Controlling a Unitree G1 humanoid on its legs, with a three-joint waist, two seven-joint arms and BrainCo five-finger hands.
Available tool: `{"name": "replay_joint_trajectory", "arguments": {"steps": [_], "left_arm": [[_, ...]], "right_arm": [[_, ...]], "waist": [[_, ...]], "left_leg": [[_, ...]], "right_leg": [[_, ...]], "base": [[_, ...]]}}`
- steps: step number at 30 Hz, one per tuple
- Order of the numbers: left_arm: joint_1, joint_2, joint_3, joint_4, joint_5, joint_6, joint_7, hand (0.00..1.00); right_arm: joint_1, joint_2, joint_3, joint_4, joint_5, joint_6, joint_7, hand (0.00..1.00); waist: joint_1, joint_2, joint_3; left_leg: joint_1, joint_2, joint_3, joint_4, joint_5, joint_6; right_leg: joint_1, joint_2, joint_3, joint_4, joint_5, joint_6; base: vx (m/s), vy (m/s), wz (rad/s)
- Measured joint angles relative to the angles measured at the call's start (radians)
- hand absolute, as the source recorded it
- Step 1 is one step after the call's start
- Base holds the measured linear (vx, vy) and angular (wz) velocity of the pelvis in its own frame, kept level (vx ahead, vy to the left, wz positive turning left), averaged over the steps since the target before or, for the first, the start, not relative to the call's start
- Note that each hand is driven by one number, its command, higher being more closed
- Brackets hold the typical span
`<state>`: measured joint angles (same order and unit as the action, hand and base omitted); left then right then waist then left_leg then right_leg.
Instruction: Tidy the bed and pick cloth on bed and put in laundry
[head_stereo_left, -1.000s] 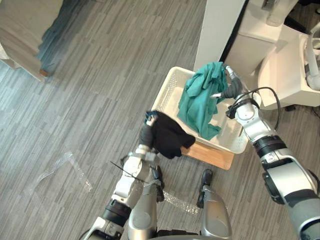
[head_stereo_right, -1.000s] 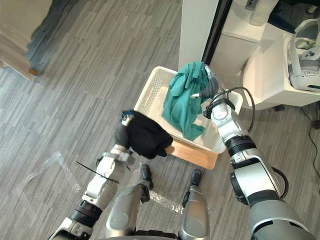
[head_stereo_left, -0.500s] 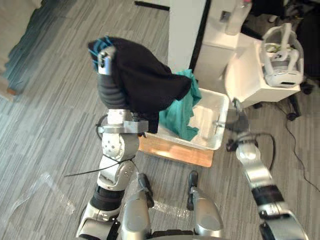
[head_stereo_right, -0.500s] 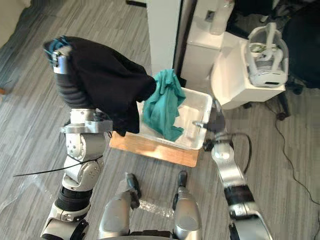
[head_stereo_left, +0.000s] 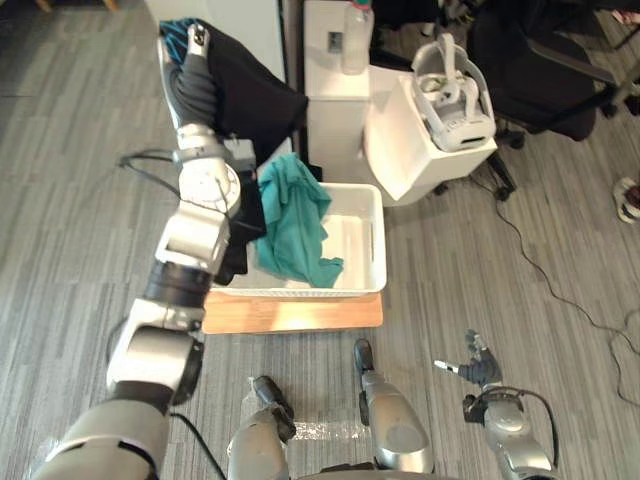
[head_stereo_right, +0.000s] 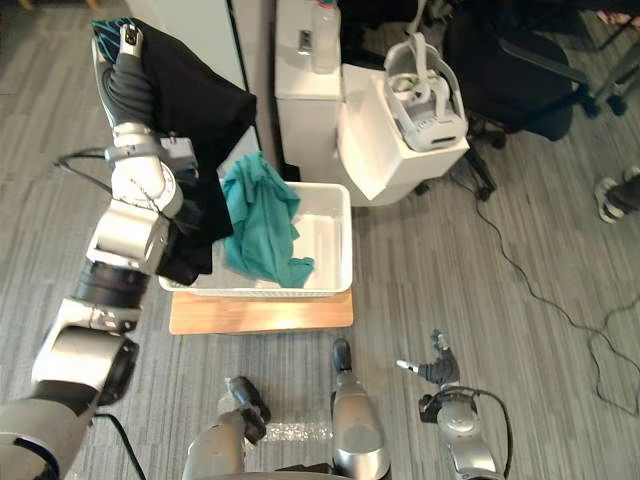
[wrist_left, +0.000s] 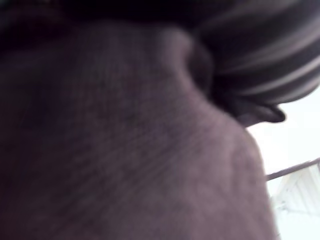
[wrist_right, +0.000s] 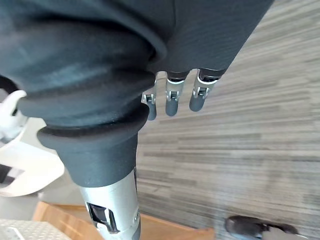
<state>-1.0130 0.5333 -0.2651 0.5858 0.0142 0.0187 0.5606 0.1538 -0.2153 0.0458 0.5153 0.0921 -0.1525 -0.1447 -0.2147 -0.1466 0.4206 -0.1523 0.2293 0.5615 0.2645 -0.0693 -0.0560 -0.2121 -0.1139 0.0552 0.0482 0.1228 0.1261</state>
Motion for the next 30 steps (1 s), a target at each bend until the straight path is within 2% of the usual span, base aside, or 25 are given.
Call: {"name": "replay_joint_trajectory", "arguments": {"steps": [3,5,7,9,13,16,18,22,25,26,30], "left_arm": [[0.025,-0.04,-0.015,0.094,0.019,0.059,-0.077,1.0],[0.066,-0.073,-0.015,0.101,0.026,0.083,-0.127,1.0],[0.115,-0.121,-0.011,0.101,0.026,0.084,-0.154,1.0],[0.168,-0.16,-0.006,0.101,0.024,0.079,-0.153,1.0],[0.256,-0.25,-0.007,0.085,0.027,0.009,-0.11,1.0],[0.26,-0.262,-0.007,0.06,0.027,-0.01,-0.084,1.0],[0.261,-0.259,-0.011,-0.027,0.027,-0.035,-0.074,1.0],[0.261,-0.262,-0.042,-0.082,0.027,-0.046,-0.096,1.0],[0.266,-0.286,-0.059,-0.082,0.027,-0.03,-0.125,1.0],[0.273,-0.295,-0.06,-0.082,0.027,-0.017,-0.126,0.0],[0.271,-0.3,-0.065,-0.034,0.026,0.024,-0.107,0.0]], "right_arm": [[-0.01,0.022,0.013,0.018,0.03,-0.031,0.001,0.0],[-0.01,0.032,0.014,0.018,0.037,-0.042,0.001,0.0],[-0.01,0.04,0.018,0.02,0.037,-0.042,0.002,0.0],[-0.01,0.041,0.037,0.022,0.037,-0.043,0.0,0.0],[-0.01,0.051,0.043,0.04,0.033,-0.063,-0.003,0.0],[-0.01,0.051,0.043,0.04,0.032,-0.069,-0.006,0.0],[-0.01,0.051,0.044,0.04,0.032,-0.069,-0.006,0.0],[-0.01,0.051,0.049,0.044,0.032,-0.069,-0.006,0.0],[-0.01,0.051,0.051,0.053,0.032,-0.068,-0.006,0.0],[-0.01,0.052,0.052,0.054,0.032,-0.068,-0.005,0.0],[-0.009,0.052,0.084,0.059,0.016,-0.065,-0.004,0.0]], "waist": [[-0.022,0.001,0.002],[-0.022,0.001,0.011],[-0.022,0.002,0.022],[-0.022,0.005,0.025],[-0.013,0.024,0.037],[-0.014,0.035,0.044],[-0.012,0.043,0.049],[-0.013,0.044,0.05],[-0.013,0.045,0.05],[-0.014,0.045,0.05],[-0.017,0.045,0.05]], "left_leg": [[-0.043,0.03,0.011,0.072,-0.046,-0.002],[-0.041,0.038,0.02,0.099,-0.063,-0.004],[-0.039,0.04,0.023,0.108,-0.078,-0.005],[-0.039,0.045,0.028,0.12,-0.089,-0.006],[-0.034,0.038,0.029,0.12,-0.092,-0.003],[-0.028,0.035,0.025,0.119,-0.095,-0.008],[-0.027,0.035,0.019,0.118,-0.095,-0.008],[-0.013,0.035,0.014,0.118,-0.096,-0.008],[-0.01,0.036,0.015,0.118,-0.096,-0.009],[-0.01,0.036,0.017,0.12,-0.097,-0.007],[-0.012,0.04,0.025,0.131,-0.105,-0.006]], "right_leg": [[-0.028,0.012,0.024,0.001,0.009,-0.004],[-0.03,0.019,0.042,0.002,0.013,-0.005],[-0.03,0.023,0.055,0.004,0.015,-0.005],[-0.03,0.025,0.059,0.005,0.015,-0.005],[-0.027,0.022,0.065,0.005,0.014,-0.007],[-0.019,0.02,0.07,0.004,0.005,-0.018],[-0.014,0.02,0.069,0.004,-0.002,-0.023],[0.003,0.02,0.066,0.002,-0.008,-0.02],[0.006,0.017,0.067,0.002,-0.011,-0.016],[0.006,0.016,0.069,0.001,-0.011,-0.016],[0.001,0.023,0.08,0.0,-0.01,-0.014]], "base": [[0.02,0.015,-0.24],[0.03,0.021,-0.23],[0.02,0.024,-0.17],[0.0,0.013,-0.11],[-0.01,0.004,-0.02],[-0.04,-0.001,0.02],[-0.05,-0.014,0.05],[-0.03,-0.011,0.04],[0.0,0.0,0.0],[0.02,0.014,-0.04],[0.03,0.012,-0.08]]}}
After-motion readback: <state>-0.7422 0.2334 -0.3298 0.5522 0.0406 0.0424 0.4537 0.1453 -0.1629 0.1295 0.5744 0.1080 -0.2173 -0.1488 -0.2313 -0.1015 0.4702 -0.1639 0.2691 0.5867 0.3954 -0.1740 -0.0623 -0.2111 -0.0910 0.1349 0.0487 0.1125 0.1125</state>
